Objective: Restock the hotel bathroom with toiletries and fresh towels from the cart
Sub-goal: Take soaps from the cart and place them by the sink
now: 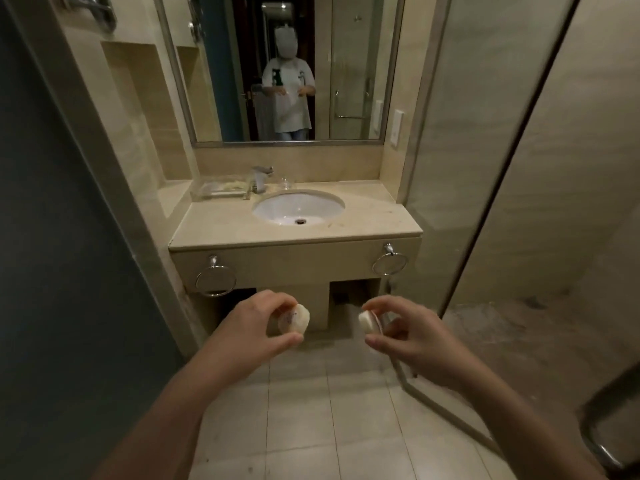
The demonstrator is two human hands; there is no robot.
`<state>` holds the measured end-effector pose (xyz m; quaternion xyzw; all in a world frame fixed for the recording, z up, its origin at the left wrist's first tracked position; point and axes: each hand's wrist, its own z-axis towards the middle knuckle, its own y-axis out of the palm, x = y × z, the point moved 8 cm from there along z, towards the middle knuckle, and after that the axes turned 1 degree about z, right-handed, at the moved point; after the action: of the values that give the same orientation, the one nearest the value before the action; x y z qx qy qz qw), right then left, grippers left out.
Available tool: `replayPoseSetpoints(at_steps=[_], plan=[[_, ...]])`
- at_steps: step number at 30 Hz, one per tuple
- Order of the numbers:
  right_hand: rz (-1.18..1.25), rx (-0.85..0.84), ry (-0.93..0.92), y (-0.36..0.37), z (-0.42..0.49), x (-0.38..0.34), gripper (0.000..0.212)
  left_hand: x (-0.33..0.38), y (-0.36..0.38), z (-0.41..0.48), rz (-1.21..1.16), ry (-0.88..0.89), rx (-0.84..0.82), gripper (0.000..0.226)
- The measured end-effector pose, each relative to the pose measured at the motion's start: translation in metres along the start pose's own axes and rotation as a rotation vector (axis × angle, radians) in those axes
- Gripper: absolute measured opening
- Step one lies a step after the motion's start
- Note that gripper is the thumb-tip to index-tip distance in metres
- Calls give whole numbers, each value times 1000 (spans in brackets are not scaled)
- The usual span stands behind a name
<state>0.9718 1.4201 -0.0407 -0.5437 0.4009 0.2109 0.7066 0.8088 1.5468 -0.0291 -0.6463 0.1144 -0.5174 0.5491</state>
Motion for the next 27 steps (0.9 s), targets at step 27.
replayPoseSetpoints(at_steps=[27], plan=[[82, -5, 5, -45, 445, 110, 30, -189, -38, 397, -82, -61, 64, 33]])
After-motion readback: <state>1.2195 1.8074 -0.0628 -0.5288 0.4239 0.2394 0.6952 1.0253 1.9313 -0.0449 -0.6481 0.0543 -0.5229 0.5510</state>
